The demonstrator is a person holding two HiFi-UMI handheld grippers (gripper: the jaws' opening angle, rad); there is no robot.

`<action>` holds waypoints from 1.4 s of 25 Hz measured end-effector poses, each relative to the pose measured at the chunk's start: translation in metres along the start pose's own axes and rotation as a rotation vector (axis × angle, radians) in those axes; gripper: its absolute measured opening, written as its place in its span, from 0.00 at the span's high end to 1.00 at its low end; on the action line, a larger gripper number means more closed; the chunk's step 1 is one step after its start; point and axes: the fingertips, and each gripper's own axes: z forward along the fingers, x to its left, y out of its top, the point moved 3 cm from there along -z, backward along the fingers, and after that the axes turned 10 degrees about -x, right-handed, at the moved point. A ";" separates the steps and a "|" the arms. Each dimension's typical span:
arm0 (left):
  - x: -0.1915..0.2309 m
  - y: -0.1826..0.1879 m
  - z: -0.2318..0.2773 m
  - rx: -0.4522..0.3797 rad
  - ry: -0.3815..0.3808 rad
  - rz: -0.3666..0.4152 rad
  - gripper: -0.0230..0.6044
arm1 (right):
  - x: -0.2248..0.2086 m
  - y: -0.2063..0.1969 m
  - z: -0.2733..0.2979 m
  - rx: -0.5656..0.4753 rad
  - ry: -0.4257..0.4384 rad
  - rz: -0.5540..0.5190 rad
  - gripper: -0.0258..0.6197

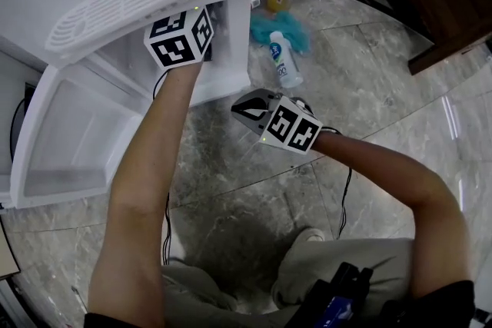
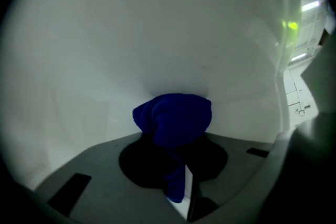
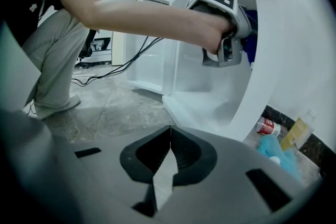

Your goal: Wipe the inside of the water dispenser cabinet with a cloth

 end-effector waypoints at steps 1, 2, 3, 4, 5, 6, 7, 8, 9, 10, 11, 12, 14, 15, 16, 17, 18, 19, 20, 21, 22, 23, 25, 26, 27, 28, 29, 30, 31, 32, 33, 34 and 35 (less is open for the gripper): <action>-0.003 -0.001 -0.005 0.016 -0.025 -0.018 0.83 | -0.003 0.002 0.001 -0.002 -0.015 0.007 0.96; -0.006 -0.001 -0.009 0.029 -0.058 -0.033 0.83 | -0.006 0.005 0.002 -0.002 -0.030 0.010 0.96; -0.009 0.000 -0.014 0.042 -0.097 -0.045 0.83 | -0.009 0.008 0.003 -0.001 -0.045 0.015 0.96; -0.013 0.001 -0.020 0.058 -0.137 -0.058 0.83 | -0.012 0.012 0.004 -0.001 -0.059 0.028 0.96; -0.016 0.003 -0.027 0.078 -0.178 -0.072 0.83 | -0.015 0.016 0.005 -0.005 -0.072 0.046 0.96; -0.020 0.005 -0.035 0.099 -0.219 -0.089 0.83 | -0.018 0.020 0.005 -0.011 -0.087 0.068 0.96; -0.024 0.007 -0.043 0.121 -0.262 -0.105 0.83 | -0.021 0.025 0.006 -0.017 -0.104 0.090 0.96; -0.029 0.009 -0.053 0.145 -0.309 -0.108 0.83 | -0.024 0.029 0.006 -0.024 -0.122 0.109 0.96; -0.035 0.010 -0.064 0.171 -0.360 -0.094 0.83 | -0.028 0.034 0.007 -0.031 -0.139 0.125 0.96; -0.040 0.011 -0.076 0.202 -0.413 -0.067 0.83 | -0.031 0.040 0.008 -0.038 -0.154 0.137 0.96; -0.043 0.011 -0.089 0.236 -0.462 -0.039 0.83 | -0.033 0.045 0.009 -0.045 -0.166 0.143 0.96; -0.044 0.011 -0.103 0.273 -0.503 -0.015 0.83 | -0.036 0.051 0.011 -0.052 -0.177 0.145 0.96; -0.042 0.008 -0.132 0.346 -0.565 0.022 0.83 | -0.040 0.061 0.012 -0.064 -0.196 0.150 0.96; -0.041 0.007 -0.147 0.380 -0.592 0.042 0.83 | -0.042 0.064 0.012 -0.068 -0.202 0.155 0.96; -0.038 0.005 -0.164 0.409 -0.617 0.065 0.83 | -0.043 0.068 0.013 -0.071 -0.205 0.159 0.96; -0.034 0.004 -0.180 0.435 -0.634 0.085 0.83 | -0.043 0.071 0.015 -0.072 -0.204 0.160 0.96; -0.028 0.001 -0.196 0.457 -0.638 0.094 0.83 | -0.041 0.073 0.017 -0.073 -0.200 0.157 0.96; -0.021 -0.003 -0.210 0.476 -0.631 0.094 0.83 | -0.039 0.076 0.019 -0.073 -0.195 0.154 0.96; -0.012 -0.008 -0.222 0.496 -0.617 0.089 0.83 | -0.036 0.077 0.021 -0.073 -0.188 0.150 0.96; -0.005 -0.016 -0.233 0.516 -0.605 0.087 0.83 | -0.033 0.079 0.023 -0.073 -0.180 0.146 0.96; 0.002 -0.023 -0.241 0.538 -0.596 0.086 0.83 | -0.029 0.081 0.025 -0.074 -0.171 0.143 0.96; 0.007 -0.030 -0.248 0.556 -0.592 0.086 0.83 | -0.025 0.083 0.026 -0.076 -0.162 0.142 0.96; 0.013 -0.039 -0.257 0.579 -0.595 0.086 0.83 | -0.019 0.089 0.031 -0.082 -0.143 0.142 0.96; 0.015 -0.041 -0.260 0.584 -0.597 0.089 0.83 | -0.017 0.091 0.034 -0.085 -0.135 0.140 0.96; 0.018 -0.042 -0.262 0.588 -0.596 0.091 0.83 | -0.016 0.093 0.037 -0.085 -0.129 0.138 0.96; 0.019 -0.043 -0.263 0.590 -0.593 0.089 0.83 | -0.015 0.094 0.039 -0.084 -0.126 0.135 0.96; 0.021 -0.044 -0.264 0.591 -0.590 0.084 0.83 | -0.015 0.095 0.040 -0.083 -0.124 0.133 0.96; 0.022 -0.045 -0.265 0.594 -0.588 0.081 0.83 | -0.014 0.096 0.041 -0.084 -0.122 0.132 0.96; 0.023 -0.045 -0.266 0.598 -0.588 0.080 0.83 | -0.014 0.097 0.041 -0.087 -0.120 0.132 0.96; 0.024 -0.046 -0.267 0.602 -0.587 0.082 0.83 | -0.014 0.099 0.042 -0.091 -0.117 0.131 0.96; 0.025 -0.047 -0.269 0.608 -0.584 0.083 0.83 | -0.013 0.100 0.042 -0.093 -0.113 0.130 0.96; 0.026 -0.048 -0.270 0.614 -0.582 0.085 0.83 | -0.012 0.102 0.043 -0.095 -0.110 0.127 0.96; 0.027 -0.050 -0.272 0.619 -0.580 0.087 0.83 | -0.011 0.103 0.044 -0.097 -0.107 0.124 0.96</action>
